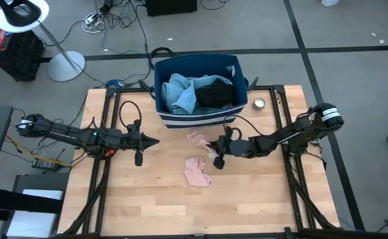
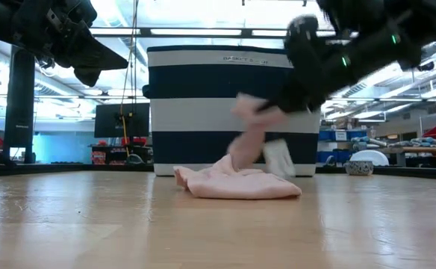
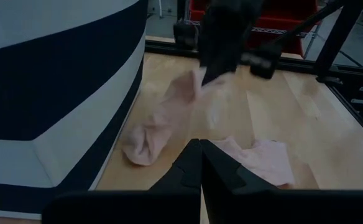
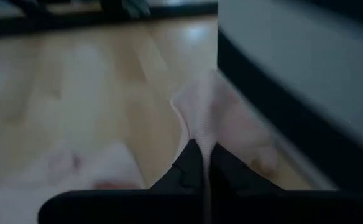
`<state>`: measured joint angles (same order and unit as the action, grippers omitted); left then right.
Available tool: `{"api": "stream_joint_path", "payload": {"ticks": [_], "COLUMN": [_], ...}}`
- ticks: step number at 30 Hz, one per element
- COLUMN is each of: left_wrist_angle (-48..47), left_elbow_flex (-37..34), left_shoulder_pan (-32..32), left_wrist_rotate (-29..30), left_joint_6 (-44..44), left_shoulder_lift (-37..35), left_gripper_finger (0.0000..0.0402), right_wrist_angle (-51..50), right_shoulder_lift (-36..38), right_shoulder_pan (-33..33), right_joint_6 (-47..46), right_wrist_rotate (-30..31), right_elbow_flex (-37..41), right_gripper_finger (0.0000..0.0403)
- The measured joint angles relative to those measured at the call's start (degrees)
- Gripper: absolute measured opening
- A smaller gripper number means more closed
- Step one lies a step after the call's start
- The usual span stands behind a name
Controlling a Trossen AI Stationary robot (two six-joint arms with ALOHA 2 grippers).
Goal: Sort clothes
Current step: Put the top right pink sock into the blue organizer bin
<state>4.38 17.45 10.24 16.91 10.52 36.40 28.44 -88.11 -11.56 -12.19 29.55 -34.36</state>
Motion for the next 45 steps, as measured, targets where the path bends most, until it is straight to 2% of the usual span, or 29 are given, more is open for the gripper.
{"api": "stream_joint_path", "payload": {"ticks": [4,7,12,16,30,39,45], "left_wrist_angle": [0.0,0.0,0.0,0.0,0.0,0.0,0.0], "left_elbow_flex": [0.0,0.0,0.0,0.0,0.0,0.0,0.0], "left_shoulder_pan": [0.0,0.0,0.0,0.0,0.0,0.0,0.0], "left_wrist_rotate": [0.0,0.0,0.0,0.0,0.0,0.0,0.0], "left_joint_6": [0.1,0.2,0.2,0.2,0.2,0.2,-1.0], "left_shoulder_lift": [0.0,0.0,0.0,0.0,0.0,0.0,0.0], "left_gripper_finger": [0.0006,0.0006,0.0006,0.0006,0.0006,0.0006,0.0006], "right_wrist_angle": [-4.0,-11.3,-23.7,-28.9,-29.8,-29.9,-29.9], "right_shoulder_lift": [3.2,5.0,5.8,5.8,5.8,5.8,5.8], "right_shoulder_pan": [-0.1,-0.1,0.5,1.4,6.1,13.5,18.7], "right_joint_6": [4.8,8.3,13.4,17.9,36.3,40.0,40.8], "right_wrist_rotate": [0.4,0.5,0.7,1.1,5.4,5.6,5.6], "right_elbow_flex": [-5.5,-11.2,-22.4,-30.0,-48.3,-55.7,-56.6], "right_gripper_finger": [0.0005,0.0004,0.0004,0.0004,0.0004,0.0004,0.0004]}}
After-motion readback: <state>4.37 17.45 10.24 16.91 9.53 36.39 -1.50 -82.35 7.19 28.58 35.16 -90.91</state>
